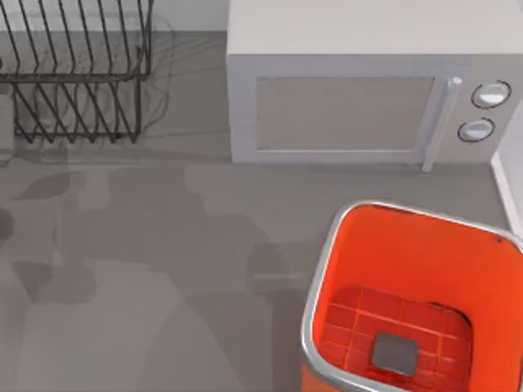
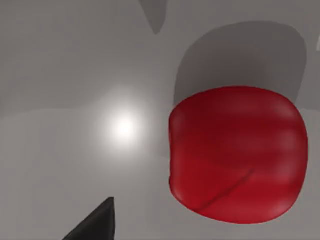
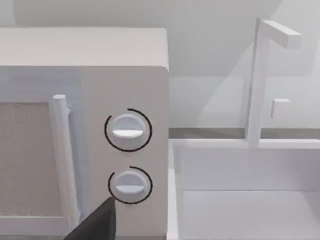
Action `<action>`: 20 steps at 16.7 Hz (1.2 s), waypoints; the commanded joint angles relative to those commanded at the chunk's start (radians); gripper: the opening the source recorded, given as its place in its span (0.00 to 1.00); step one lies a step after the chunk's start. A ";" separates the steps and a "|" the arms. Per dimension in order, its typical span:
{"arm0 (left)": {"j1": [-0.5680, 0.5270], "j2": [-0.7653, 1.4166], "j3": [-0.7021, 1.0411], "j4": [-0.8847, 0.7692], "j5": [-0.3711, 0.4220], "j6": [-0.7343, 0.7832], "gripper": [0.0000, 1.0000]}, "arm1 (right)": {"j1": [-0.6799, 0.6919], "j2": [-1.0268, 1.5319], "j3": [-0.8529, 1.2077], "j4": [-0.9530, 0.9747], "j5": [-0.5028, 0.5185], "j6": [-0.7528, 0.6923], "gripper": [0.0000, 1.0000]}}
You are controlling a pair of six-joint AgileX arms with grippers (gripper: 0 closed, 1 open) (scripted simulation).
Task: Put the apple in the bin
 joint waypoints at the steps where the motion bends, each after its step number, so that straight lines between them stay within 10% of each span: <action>1: 0.000 0.000 0.000 0.000 0.000 0.000 1.00 | 0.000 0.000 0.000 0.000 0.000 0.000 1.00; 16: 0.016 0.101 -0.142 0.245 0.001 0.017 1.00 | 0.000 0.000 0.000 0.000 0.000 0.000 1.00; 20: 0.016 0.101 -0.142 0.245 0.001 0.017 0.70 | 0.000 0.000 0.000 0.000 0.000 0.000 1.00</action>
